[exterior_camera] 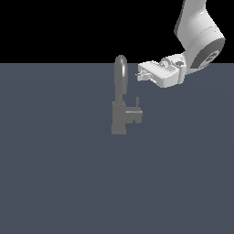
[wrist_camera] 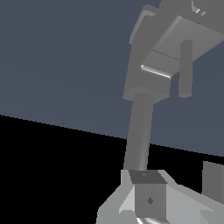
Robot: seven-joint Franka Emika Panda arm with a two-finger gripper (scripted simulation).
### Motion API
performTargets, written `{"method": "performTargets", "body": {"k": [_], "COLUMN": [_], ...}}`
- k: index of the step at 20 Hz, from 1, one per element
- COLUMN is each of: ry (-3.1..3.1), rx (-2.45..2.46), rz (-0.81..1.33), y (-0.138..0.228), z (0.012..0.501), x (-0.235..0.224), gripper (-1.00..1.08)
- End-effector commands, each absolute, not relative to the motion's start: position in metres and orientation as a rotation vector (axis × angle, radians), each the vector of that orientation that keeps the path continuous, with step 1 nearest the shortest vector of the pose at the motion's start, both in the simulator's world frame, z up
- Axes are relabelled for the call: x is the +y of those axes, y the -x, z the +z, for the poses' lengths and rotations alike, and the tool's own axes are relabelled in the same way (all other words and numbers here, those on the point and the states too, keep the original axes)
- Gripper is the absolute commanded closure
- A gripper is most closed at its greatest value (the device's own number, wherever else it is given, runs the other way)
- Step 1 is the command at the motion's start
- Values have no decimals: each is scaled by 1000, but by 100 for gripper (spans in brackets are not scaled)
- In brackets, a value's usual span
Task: Turn on the faucet by rotating a designated handle.
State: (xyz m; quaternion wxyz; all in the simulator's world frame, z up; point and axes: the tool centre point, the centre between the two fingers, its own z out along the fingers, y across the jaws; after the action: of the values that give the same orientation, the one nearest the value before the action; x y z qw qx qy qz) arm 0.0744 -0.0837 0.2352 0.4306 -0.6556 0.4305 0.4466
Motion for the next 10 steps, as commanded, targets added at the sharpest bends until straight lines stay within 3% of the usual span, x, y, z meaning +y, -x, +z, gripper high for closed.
{"method": "performTargets", "body": {"k": [1,10], "ry": [1546,1302], "rx": [1102,1172], "rz": [1147,1226], "y": [-79,-86], "z": [215,158], "x": [-85,-82], "gripper": [108,108]}}
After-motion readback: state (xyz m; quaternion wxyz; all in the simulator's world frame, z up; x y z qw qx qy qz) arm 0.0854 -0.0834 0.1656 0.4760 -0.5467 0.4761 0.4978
